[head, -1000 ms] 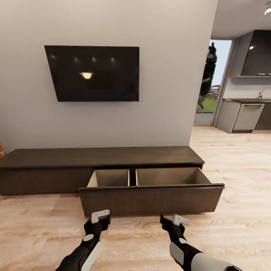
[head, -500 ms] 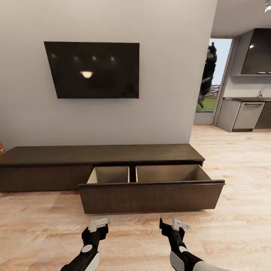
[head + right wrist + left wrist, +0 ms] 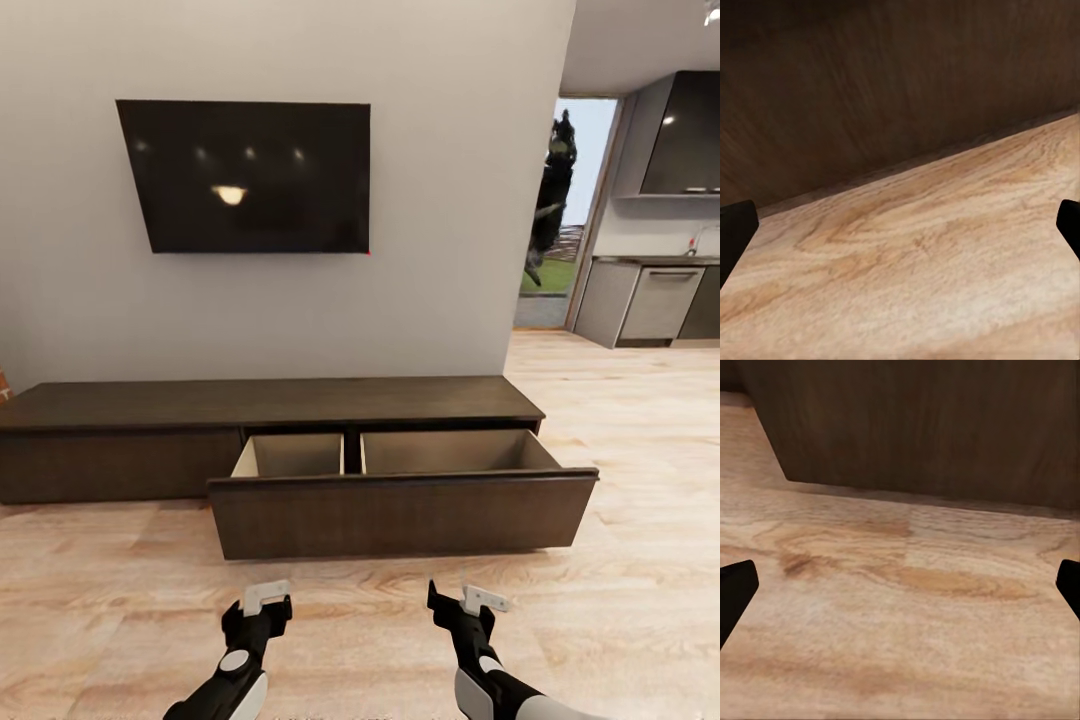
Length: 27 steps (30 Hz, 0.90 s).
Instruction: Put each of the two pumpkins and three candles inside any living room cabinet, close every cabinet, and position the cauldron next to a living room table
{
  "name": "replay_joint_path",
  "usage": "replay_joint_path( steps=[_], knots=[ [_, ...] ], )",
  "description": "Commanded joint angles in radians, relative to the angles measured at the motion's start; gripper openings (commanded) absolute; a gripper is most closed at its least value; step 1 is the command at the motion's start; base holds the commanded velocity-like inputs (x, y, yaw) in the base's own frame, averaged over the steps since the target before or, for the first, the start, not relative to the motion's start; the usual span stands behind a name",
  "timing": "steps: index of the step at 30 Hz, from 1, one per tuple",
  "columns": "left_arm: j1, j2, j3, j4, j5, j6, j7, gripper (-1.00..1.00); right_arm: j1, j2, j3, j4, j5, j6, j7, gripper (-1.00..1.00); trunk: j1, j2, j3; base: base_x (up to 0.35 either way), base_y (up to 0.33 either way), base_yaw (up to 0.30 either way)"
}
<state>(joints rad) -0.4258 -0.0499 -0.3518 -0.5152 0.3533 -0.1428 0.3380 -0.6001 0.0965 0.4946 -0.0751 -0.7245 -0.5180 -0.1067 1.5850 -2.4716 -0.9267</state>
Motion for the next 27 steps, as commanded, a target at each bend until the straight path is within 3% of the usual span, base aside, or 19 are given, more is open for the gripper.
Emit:
replay_joint_path(
  steps=[1, 4, 13, 27],
  knots=[
    [-0.001, 0.001, -0.009, 0.000, 0.010, -0.006, 0.006, 1.00, 0.000, 0.000, 0.009, 0.000, -0.001, -0.001, -0.008, 1.00, 0.004, -0.008, -0.004, 0.000, 0.000, 0.000],
    [-0.001, 0.001, -0.018, -0.005, 0.010, -0.006, 0.003, 1.00, -0.001, 0.000, 0.009, 0.000, -0.001, -0.002, -0.008, 1.00, 0.015, -0.028, -0.014, 0.000, 0.000, 0.000],
    [-0.001, 0.001, -0.044, -0.008, 0.011, -0.012, 0.003, 1.00, 0.000, 0.002, 0.009, 0.000, -0.001, -0.002, -0.008, 1.00, 0.015, -0.028, -0.014, 0.012, 0.000, 0.000],
    [-0.002, 0.001, -0.047, -0.008, 0.012, -0.012, 0.002, 1.00, -0.001, 0.006, 0.009, 0.000, -0.001, 0.000, -0.010, 1.00, 0.015, -0.028, -0.014, 0.312, 0.000, 0.000]
  ],
)
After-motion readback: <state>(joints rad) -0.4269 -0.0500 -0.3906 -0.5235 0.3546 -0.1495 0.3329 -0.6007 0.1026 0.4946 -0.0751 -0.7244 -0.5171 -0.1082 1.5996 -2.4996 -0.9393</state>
